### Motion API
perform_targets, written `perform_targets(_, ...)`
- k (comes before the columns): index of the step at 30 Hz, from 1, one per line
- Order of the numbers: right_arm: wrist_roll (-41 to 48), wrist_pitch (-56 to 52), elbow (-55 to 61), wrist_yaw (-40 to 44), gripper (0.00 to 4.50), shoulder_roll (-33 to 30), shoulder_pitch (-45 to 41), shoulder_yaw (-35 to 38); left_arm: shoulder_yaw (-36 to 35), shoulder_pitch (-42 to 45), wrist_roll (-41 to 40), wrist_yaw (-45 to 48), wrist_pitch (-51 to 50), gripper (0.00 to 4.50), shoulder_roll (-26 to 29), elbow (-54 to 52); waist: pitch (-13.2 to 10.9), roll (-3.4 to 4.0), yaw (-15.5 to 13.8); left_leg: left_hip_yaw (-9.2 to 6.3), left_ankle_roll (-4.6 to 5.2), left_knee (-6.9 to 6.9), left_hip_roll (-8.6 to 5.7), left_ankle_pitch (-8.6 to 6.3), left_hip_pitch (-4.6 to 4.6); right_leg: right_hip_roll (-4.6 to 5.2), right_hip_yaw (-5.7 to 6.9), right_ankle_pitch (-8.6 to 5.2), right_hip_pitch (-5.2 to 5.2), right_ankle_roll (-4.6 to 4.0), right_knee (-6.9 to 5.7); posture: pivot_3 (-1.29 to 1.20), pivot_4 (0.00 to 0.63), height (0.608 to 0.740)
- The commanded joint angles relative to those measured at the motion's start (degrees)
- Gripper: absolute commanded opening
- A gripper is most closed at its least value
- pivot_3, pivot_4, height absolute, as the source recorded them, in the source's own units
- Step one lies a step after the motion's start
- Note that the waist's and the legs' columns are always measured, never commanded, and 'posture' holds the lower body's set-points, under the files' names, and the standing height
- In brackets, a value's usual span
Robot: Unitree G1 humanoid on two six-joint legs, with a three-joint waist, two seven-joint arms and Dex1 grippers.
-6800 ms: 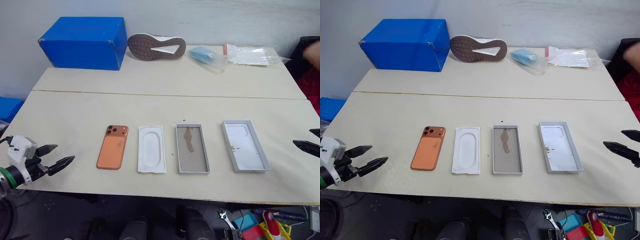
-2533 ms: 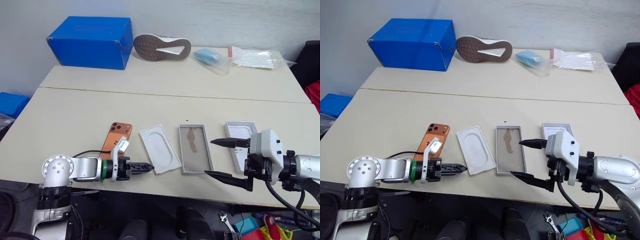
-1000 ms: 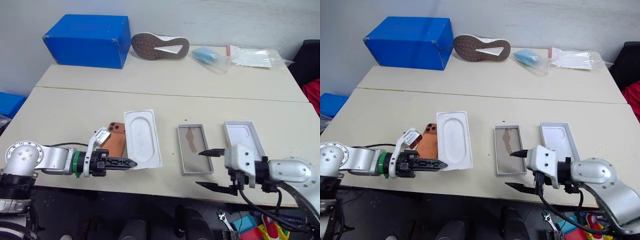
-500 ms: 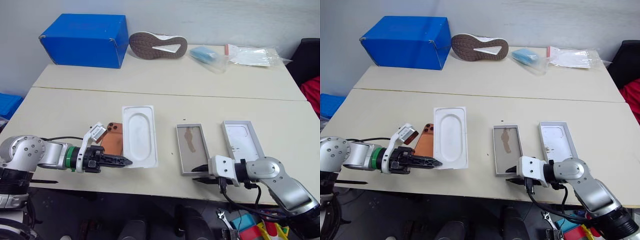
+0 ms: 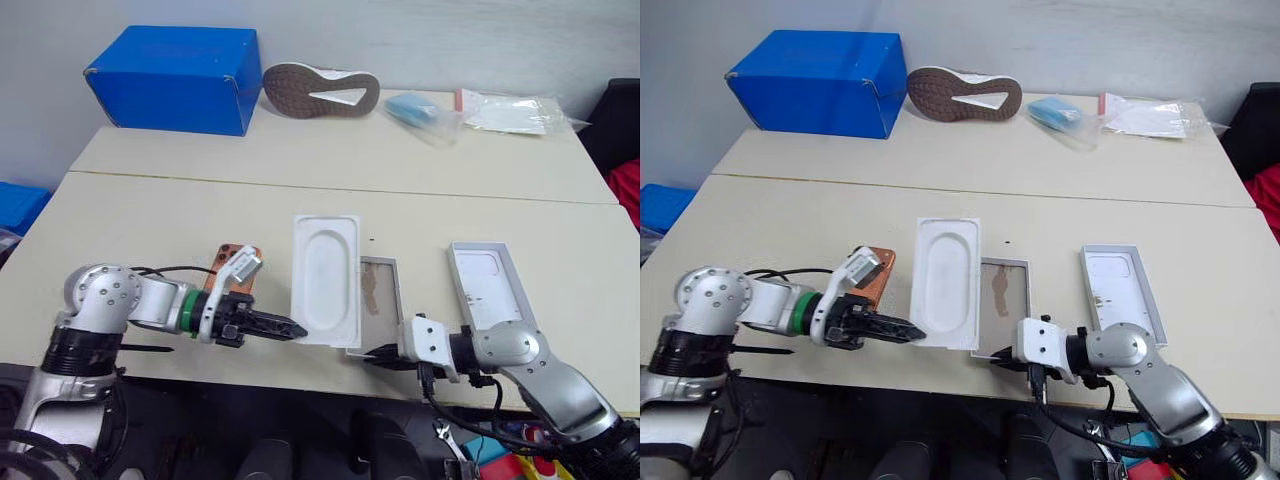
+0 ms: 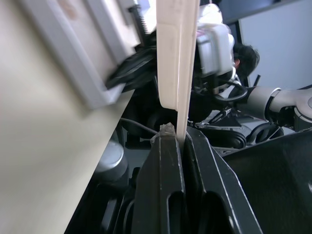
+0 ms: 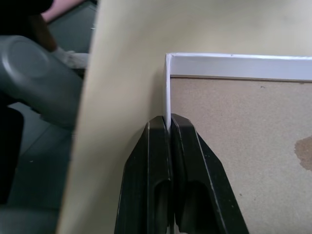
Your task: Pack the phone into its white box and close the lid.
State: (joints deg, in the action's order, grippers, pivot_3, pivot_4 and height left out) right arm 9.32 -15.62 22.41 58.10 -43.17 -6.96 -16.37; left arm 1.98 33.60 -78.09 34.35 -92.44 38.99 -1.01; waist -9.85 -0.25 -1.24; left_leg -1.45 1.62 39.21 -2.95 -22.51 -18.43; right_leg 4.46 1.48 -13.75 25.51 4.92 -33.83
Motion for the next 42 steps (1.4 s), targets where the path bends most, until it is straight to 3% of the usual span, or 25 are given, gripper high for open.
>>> perform_targets(1,-1.0,-1.3,1.0,-1.3,0.02,0.7,0.1,-0.5,0.8,1.7,-3.4,-3.7,-0.1,0.00,-1.4,1.7,0.0,0.00,0.1,0.00,0.00,0.00,0.00,0.00,0.01,0.00,0.00,0.00,-0.01,0.00,0.00,0.00,0.150,0.740)
perform_targets(6,-0.5,-3.9,2.9,-2.1,0.02,1.1,0.7,-0.5,2.1,3.1,-4.8,-7.7,-0.1,0.00,-4.0,4.5,0.0,-0.02,0.2,0.00,-0.04,0.01,0.00,0.02,0.06,-0.02,0.00,0.00,-0.02,0.00,-0.05,0.00,0.150,0.740)
perform_targets(15,3.8,-7.4,12.1,-3.6,3.01,-0.9,5.7,6.3,4.8,5.8,-3.9,-10.6,-0.1,0.00,-7.7,7.9,0.0,-0.02,-0.1,-0.02,-0.05,0.03,0.00,0.02,0.03,-0.02,0.05,0.00,-0.03,0.00,-0.03,0.00,0.150,0.740)
perform_targets(20,13.3,-12.8,21.3,-3.4,3.01,-3.7,13.5,20.8,6.0,7.4,-2.9,-10.5,-0.1,0.00,-9.5,9.8,0.0,-0.02,-0.3,-0.10,-0.07,0.04,-0.01,0.02,-0.02,0.00,0.15,0.00,-0.05,0.01,0.00,0.00,0.150,0.740)
perform_targets(24,19.9,-15.3,24.7,-1.0,3.01,-5.0,23.4,37.6,7.5,8.1,1.0,-10.7,-0.1,0.00,-11.9,11.1,0.0,-0.03,-0.5,-0.13,-0.08,0.04,0.00,0.01,-0.01,-0.01,0.18,0.01,-0.09,0.01,0.02,0.00,0.150,0.740)
perform_targets(28,26.0,-19.2,27.1,0.7,3.86,-5.6,30.0,48.6,8.9,8.3,7.2,-10.0,-0.1,0.00,-14.0,11.6,0.0,-0.04,-0.4,-0.13,-0.07,0.04,-0.01,0.01,0.01,-0.01,0.15,0.01,-0.15,0.02,0.02,0.00,0.150,0.740)
perform_targets(30,27.4,-19.8,28.2,0.3,4.48,-5.6,31.6,51.1,8.8,8.5,9.4,-9.0,-0.1,0.00,-14.9,12.0,0.0,-0.04,-0.1,-0.13,-0.08,0.04,0.01,0.01,0.03,-0.03,0.13,0.01,-0.15,0.02,-0.01,0.00,0.150,0.740)
perform_targets(42,29.6,-20.7,31.2,-6.5,4.48,-4.8,32.3,51.1,8.0,11.5,17.5,-6.7,-0.1,0.00,-18.4,18.0,0.0,-0.08,-0.3,-0.13,-0.12,0.03,0.00,0.05,0.03,-0.01,0.10,0.01,-0.12,0.03,-0.03,0.00,0.150,0.740)
